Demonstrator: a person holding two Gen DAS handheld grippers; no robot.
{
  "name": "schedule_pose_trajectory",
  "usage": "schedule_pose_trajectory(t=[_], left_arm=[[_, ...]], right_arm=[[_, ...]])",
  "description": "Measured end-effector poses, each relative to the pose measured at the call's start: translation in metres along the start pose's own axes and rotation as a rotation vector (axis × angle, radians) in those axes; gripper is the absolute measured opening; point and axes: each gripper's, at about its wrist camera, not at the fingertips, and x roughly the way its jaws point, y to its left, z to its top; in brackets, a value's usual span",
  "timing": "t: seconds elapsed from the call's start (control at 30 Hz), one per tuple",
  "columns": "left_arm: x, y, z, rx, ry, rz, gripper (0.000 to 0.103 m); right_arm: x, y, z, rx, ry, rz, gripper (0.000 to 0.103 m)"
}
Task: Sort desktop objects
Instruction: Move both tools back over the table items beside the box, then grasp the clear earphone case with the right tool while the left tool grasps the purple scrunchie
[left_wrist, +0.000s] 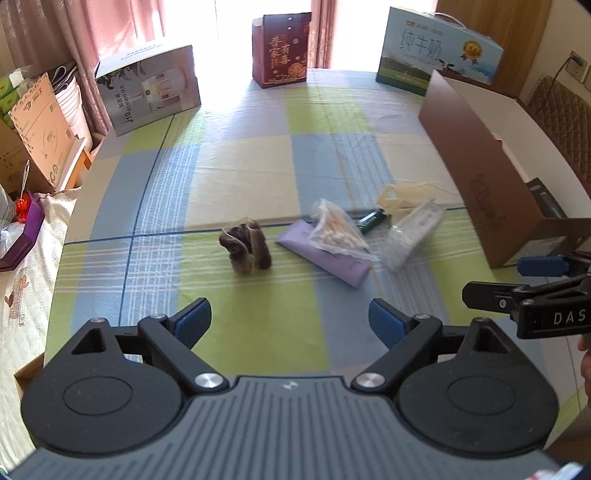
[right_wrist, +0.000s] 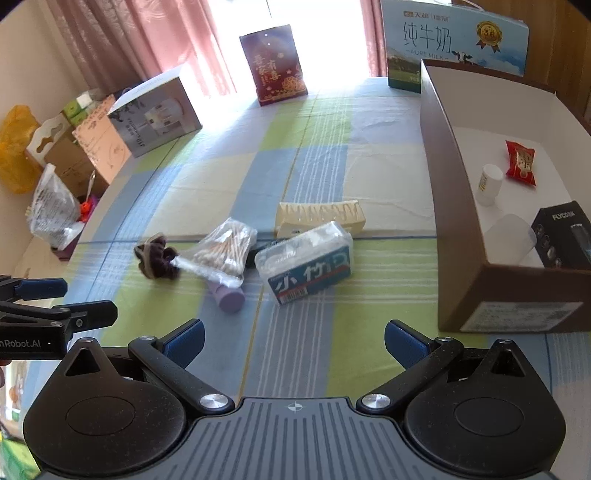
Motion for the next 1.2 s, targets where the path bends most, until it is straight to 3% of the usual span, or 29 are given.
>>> schedule_pose_trajectory(t=[0.13, 0.2, 0.37, 0.63, 0.77, 0.9, 1.0, 1.2], left_arm=[[0.013, 0.012, 0.007, -0.002, 0.002, 0.011, 0.090], [0.020, 0.017, 0.010, -0.005, 0.006, 0.014, 0.090], [0.036, 0.028, 0.016, 0.009, 0.018, 0.013, 0.090], [0.063, 0.039, 0.029, 0.025, 0.038, 0.005, 0.090], [0.074, 0.042, 0.034, 0.037, 0.044, 0.000, 0.090], [0.083, 0.042, 0.037, 0.045, 0.050, -0.010, 0.090], [0.088, 0.043, 0.038, 0.049, 0.054, -0.019, 0.090], [0.099, 0.044, 0.039, 0.054, 0.062, -0.030, 0.090]], right_arm=[[0.012, 0.003, 0.010, 0.036, -0.036, -0.007, 0.099], [0.018, 0.006, 0.015, 0.040, -0.045, -0.017, 0.089], [0.039, 0.010, 0.024, 0.089, -0.035, -0.046, 0.076], [0.071, 0.013, 0.040, 0.164, -0.026, -0.118, 0.074], [0.085, 0.010, 0.039, 0.145, 0.004, -0.150, 0.073], [0.086, 0.011, 0.037, 0.046, 0.042, -0.187, 0.049], [0.086, 0.009, 0.035, -0.025, 0.067, -0.210, 0.042], [0.086, -0.004, 0.031, -0.016, 0.100, -0.234, 0.038]])
